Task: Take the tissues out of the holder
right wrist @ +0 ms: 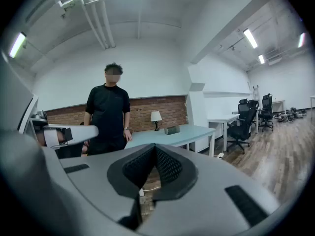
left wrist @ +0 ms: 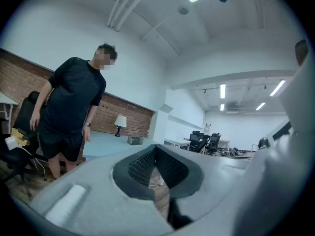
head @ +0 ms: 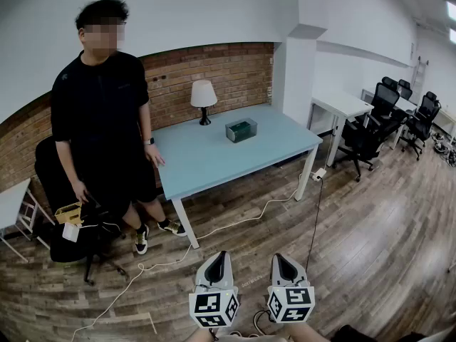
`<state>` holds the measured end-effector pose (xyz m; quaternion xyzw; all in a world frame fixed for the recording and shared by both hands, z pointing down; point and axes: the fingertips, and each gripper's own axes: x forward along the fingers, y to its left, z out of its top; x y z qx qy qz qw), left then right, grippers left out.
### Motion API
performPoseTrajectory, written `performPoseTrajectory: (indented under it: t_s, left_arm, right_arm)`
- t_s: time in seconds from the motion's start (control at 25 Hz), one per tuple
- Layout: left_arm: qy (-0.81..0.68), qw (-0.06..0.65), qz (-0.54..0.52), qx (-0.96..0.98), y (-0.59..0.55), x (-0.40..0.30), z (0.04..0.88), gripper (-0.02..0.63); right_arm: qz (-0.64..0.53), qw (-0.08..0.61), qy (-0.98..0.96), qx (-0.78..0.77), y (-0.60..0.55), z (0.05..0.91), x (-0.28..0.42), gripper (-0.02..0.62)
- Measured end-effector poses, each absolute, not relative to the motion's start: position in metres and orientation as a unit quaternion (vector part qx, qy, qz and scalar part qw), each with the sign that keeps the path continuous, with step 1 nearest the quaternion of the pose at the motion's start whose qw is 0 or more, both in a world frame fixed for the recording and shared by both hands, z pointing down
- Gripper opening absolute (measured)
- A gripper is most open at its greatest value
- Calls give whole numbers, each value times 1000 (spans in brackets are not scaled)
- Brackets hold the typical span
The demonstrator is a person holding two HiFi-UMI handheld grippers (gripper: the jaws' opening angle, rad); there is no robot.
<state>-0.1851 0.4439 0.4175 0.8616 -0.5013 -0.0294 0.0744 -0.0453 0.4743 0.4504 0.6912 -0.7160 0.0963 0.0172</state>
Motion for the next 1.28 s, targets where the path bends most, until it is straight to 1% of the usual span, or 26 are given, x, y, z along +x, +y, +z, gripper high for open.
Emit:
performPoseTrajectory:
  t_s: [0.4,0.88,1.28]
  left_arm:
    - [-504,80,-27,859,441,-189,423,6]
    - [-499,81,-20,863,422,-200,429,6]
    - [-499,85,-20,862,386,-212,434,6]
  right_arm:
    - [99,22,-716,690,472,455,-48,3]
    - [109,-1,-704,702,455,459,-48,4]
    - [122,-7,-688,715,432,468,-47,5]
